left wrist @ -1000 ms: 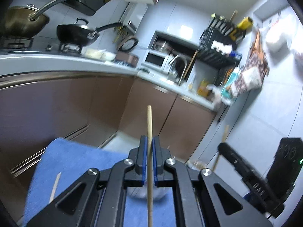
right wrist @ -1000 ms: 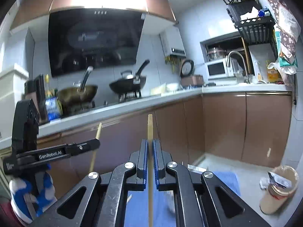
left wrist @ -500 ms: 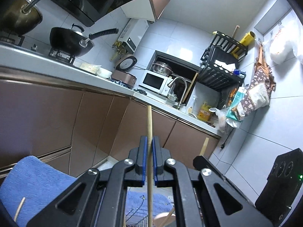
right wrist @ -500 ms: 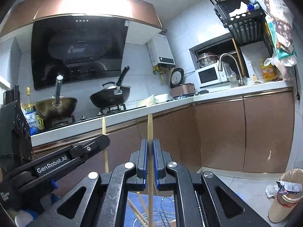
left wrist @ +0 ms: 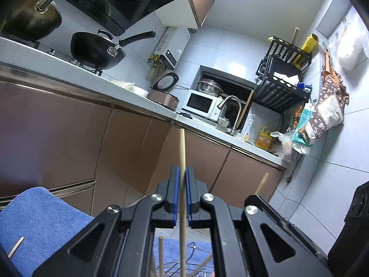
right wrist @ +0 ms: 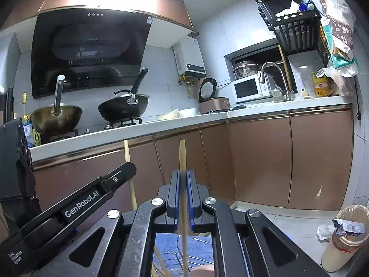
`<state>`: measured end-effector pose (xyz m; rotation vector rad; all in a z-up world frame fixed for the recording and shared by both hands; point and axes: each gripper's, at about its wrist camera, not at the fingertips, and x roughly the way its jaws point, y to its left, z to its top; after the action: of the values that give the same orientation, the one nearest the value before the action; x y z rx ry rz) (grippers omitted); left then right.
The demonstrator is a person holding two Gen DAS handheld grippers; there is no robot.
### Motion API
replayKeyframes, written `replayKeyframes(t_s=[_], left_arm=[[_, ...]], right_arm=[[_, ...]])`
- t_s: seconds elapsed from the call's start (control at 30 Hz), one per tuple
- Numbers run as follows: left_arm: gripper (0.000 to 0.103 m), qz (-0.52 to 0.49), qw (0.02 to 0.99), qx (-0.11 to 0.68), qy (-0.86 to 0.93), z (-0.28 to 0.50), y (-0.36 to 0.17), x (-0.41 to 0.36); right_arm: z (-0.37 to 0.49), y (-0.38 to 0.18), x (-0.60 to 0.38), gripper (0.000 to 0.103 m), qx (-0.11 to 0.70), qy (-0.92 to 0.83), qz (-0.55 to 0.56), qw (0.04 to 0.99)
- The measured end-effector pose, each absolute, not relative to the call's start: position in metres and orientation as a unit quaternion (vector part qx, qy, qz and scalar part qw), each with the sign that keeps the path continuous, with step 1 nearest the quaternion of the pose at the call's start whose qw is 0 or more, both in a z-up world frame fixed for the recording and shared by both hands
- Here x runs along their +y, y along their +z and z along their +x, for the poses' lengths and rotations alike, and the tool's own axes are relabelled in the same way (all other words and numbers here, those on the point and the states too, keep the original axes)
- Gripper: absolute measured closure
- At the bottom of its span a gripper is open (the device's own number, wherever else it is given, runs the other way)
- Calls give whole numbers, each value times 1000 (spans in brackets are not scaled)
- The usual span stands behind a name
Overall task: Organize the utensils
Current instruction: 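Lift both chopsticks over the holder and drop them in with both tools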
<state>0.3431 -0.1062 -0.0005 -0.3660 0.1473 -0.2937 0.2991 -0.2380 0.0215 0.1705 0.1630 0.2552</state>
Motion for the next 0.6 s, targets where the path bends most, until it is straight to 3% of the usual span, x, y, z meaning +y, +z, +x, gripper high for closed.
replayKeyframes(t_s=[0.43, 0.6], left_arm=[[96, -167, 974, 76, -131, 330, -7, -101], [87, -166, 974, 76, -131, 315, 6, -93]], right_arm=[[282, 26, -240, 96, 95, 120, 86, 985], [262, 39, -242, 95, 88, 114, 89, 986]])
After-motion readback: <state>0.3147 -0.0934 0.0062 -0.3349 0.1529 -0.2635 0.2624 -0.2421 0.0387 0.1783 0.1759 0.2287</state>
